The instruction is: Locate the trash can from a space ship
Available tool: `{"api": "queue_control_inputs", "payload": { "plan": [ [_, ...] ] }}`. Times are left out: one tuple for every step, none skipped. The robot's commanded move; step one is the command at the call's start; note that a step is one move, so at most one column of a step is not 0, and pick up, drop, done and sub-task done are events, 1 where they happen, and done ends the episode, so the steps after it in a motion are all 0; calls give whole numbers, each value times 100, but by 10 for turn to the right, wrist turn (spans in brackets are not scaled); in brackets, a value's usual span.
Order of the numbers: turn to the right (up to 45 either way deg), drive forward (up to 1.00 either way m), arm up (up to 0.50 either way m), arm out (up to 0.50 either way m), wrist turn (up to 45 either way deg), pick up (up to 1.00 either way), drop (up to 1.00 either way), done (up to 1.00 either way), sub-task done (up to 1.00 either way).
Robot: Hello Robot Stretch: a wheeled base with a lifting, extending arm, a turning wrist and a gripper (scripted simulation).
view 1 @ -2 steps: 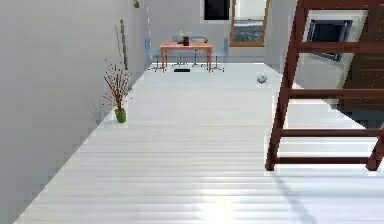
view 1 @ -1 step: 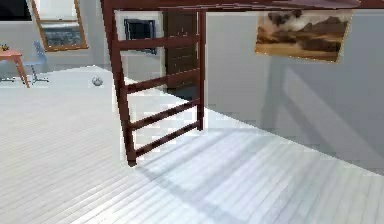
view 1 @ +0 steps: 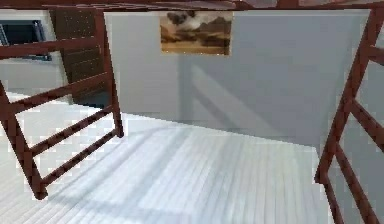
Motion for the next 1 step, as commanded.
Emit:
{"api": "queue_control_inputs", "payload": {
  "plan": [
    [0,5,0,0,0,0,0,0,0]
  ]
}}
